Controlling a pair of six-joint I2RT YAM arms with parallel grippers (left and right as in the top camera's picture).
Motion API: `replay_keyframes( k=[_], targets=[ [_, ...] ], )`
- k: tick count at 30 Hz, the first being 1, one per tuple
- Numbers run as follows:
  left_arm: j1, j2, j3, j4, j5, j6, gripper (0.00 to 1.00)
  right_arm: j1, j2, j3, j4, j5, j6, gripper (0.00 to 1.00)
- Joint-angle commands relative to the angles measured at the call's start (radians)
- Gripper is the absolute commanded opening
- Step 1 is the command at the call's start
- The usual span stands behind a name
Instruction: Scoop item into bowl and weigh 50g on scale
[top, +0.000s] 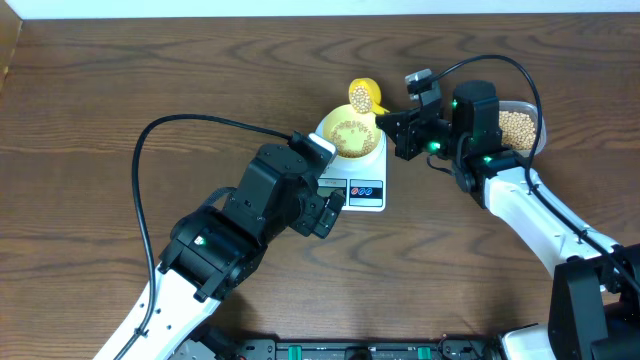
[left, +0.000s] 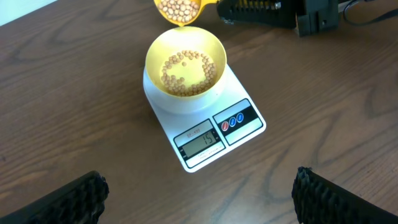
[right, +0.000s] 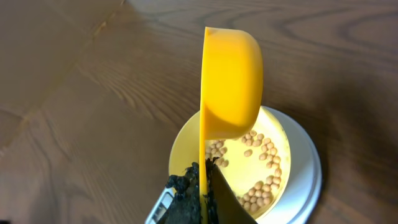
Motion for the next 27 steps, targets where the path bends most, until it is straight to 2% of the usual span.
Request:
replay_keyframes(
  k=[1, 13, 27],
  targets=[
    [0.004, 0.005, 0.000, -0.003, 0.010, 0.017, 0.97, 0.007, 0.010, 0.003, -0.001, 0.003, -0.149, 0.01],
    [0.004, 0.005, 0.000, -0.003, 0.010, 0.017, 0.97, 0.007, 0.010, 0.003, -0.034, 0.004, -0.466, 0.01],
    [0.004, 0.005, 0.000, -0.003, 0.010, 0.017, 0.97, 0.006, 0.010, 0.003, -0.087, 0.004, -0.559, 0.01]
  ],
)
